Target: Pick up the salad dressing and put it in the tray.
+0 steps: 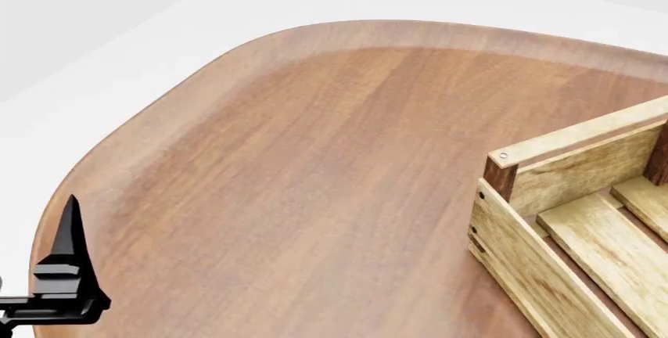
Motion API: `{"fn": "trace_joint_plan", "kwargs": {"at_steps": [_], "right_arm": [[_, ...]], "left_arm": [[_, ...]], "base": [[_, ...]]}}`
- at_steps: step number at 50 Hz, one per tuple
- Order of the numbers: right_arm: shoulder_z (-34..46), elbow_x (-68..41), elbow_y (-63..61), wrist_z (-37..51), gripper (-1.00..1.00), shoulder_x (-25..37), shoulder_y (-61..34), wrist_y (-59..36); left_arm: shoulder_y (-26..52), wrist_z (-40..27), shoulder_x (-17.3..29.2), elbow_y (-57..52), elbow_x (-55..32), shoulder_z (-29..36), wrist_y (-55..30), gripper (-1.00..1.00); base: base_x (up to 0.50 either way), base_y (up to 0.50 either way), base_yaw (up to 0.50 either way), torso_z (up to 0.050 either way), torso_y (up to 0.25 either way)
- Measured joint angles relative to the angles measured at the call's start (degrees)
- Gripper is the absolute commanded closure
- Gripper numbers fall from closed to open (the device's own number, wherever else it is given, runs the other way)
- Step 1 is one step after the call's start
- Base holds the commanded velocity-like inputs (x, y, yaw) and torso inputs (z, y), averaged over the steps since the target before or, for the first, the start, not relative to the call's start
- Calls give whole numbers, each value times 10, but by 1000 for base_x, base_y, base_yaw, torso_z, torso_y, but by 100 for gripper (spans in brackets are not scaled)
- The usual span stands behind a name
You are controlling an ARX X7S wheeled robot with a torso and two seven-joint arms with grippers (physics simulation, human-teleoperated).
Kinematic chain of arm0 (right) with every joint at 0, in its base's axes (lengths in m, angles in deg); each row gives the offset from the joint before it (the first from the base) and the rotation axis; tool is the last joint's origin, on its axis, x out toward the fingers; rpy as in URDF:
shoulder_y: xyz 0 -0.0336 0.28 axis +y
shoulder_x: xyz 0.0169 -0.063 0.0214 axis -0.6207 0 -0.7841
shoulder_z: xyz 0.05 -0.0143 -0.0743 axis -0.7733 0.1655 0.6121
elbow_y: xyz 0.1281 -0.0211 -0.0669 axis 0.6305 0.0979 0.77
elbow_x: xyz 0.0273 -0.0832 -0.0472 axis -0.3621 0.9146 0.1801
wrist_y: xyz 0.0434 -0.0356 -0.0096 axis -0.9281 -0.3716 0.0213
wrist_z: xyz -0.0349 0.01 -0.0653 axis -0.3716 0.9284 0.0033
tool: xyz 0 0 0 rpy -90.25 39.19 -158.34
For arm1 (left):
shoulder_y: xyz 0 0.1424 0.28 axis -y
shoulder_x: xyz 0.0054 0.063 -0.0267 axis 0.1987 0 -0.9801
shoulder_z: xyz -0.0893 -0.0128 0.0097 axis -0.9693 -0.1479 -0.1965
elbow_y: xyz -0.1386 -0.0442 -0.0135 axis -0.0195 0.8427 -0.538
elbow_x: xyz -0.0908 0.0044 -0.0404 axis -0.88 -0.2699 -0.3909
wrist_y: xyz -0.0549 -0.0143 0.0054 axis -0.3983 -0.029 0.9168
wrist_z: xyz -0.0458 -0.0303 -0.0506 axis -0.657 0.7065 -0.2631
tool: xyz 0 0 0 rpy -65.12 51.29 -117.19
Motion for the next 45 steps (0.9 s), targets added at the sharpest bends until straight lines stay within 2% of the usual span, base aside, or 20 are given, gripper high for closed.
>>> {"fn": "trace_joint_plan", "kwargs": {"at_steps": [22,23,45], "right_arm": [[14,14,79,-3,-100,-23,-24,14],[15,15,82,-3,100,-24,-25,15],[19,19,91,10,100,-25,-26,27]], "left_arm": [[-1,-5,3,3,-3,2,4,-100],[-1,-5,3,3,-4,2,4,-100],[0,-9,7,3,-7,4,6,-100]], "base": [[0,0,0,0,0],[0,0,0,0,0],[0,0,0,0,0]]}}
